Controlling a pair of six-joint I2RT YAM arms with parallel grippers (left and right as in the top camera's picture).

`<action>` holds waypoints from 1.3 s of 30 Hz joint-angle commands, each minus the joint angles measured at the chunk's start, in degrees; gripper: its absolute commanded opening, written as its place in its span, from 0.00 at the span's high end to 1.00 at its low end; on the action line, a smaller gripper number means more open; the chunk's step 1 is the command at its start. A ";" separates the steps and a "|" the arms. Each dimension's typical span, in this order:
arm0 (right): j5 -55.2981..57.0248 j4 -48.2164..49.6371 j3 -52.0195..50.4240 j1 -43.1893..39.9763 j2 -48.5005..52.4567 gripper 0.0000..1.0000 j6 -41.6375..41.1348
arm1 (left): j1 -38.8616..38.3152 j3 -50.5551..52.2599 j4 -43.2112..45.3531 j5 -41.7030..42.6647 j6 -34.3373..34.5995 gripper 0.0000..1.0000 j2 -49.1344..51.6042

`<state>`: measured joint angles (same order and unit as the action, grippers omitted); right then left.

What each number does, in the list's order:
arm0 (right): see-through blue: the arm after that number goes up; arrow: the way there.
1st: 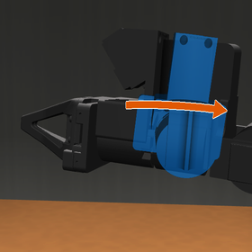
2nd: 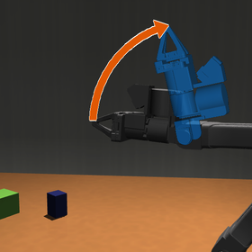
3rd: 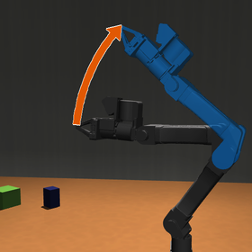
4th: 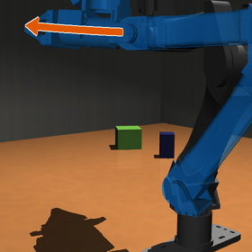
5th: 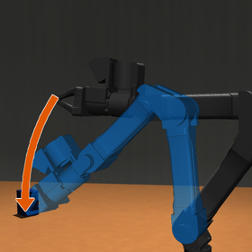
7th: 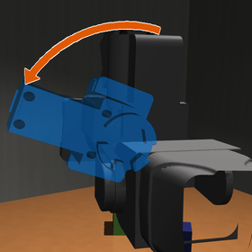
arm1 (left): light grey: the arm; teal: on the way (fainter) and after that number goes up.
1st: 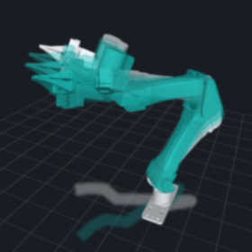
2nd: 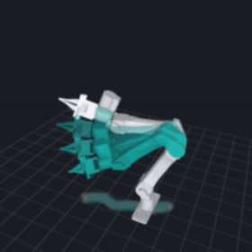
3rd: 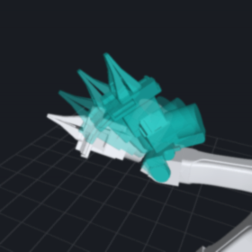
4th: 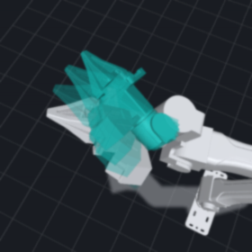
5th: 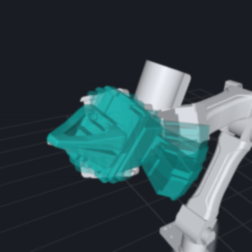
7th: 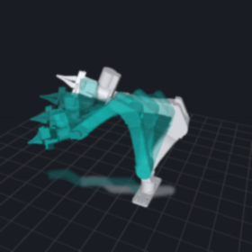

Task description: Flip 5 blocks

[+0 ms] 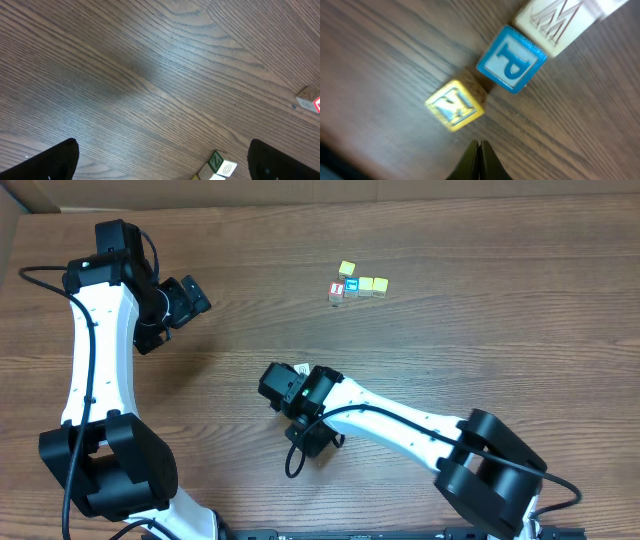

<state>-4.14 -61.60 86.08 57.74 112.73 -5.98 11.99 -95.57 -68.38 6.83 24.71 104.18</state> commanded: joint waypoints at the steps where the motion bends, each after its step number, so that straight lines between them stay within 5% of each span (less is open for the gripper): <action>1: -1.38 -0.59 4.13 0.48 -5.11 0.96 -0.20 | -0.55 -0.11 -0.13 0.07 -0.46 0.00 0.50; 14: 2.16 2.67 -2.14 11.28 0.31 0.96 2.99 | -0.55 -0.11 -0.13 0.07 -0.46 0.00 0.50; 39: 5.79 6.12 -2.51 5.20 6.12 0.96 4.48 | -0.55 -0.11 -0.13 0.07 -0.46 0.00 0.50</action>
<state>0.93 -55.83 83.88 63.99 118.58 -1.87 11.99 -95.57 -68.38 6.83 24.71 104.18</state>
